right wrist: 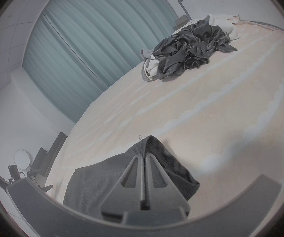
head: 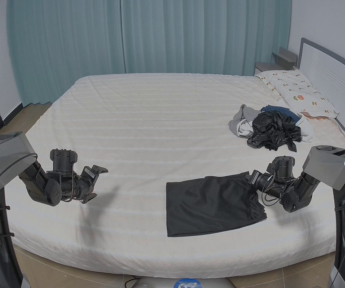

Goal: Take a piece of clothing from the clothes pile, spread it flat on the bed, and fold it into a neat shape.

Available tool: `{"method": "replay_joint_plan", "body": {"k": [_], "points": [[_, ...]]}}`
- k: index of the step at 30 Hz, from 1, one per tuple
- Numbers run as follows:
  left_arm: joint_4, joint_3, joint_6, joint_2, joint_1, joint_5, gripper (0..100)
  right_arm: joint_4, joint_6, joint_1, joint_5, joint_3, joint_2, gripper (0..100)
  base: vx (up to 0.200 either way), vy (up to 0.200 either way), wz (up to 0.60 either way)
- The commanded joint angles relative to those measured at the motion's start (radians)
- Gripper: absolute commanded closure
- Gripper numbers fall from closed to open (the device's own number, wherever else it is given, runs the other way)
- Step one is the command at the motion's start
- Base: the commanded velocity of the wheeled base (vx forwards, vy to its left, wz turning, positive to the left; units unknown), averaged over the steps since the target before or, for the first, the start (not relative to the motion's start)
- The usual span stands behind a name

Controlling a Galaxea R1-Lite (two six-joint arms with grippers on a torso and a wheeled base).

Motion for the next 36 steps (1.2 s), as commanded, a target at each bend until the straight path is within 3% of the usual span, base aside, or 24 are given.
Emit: {"method": "replay_joint_plan", "body": {"k": [1,20,21,27,33,34,36], "points": [[0.000,0.002,0.000,0.002,0.000,0.000,0,0.000,0.001,-0.015,0.000,0.002,-0.003,100,0.000,0.000,0.00],[0.000,0.002,0.001,0.002,-0.002,-0.002,0,0.013,0.028,-0.046,0.001,-0.012,0.003,100,0.000,0.000,0.00],[0.001,0.002,0.001,0.002,-0.002,0.000,0,0.013,0.028,-0.046,0.001,-0.010,0.004,0,0.000,0.000,0.00],[0.003,0.000,0.001,0.002,-0.002,-0.002,0,0.000,0.025,-0.047,0.001,0.050,-0.057,0,0.000,0.000,0.00],[0.004,-0.006,0.001,0.006,-0.002,0.000,0,0.000,0.002,-0.047,0.044,0.198,-0.172,0,0.000,0.000,0.00],[0.004,-0.006,0.001,0.008,-0.003,0.000,0,0.000,-0.061,-0.047,0.106,0.272,-0.217,0,0.000,0.000,0.00],[0.004,-0.006,0.001,0.008,-0.003,0.000,0,0.000,-0.065,-0.047,0.109,0.277,-0.218,0,0.000,0.000,0.00]]}}
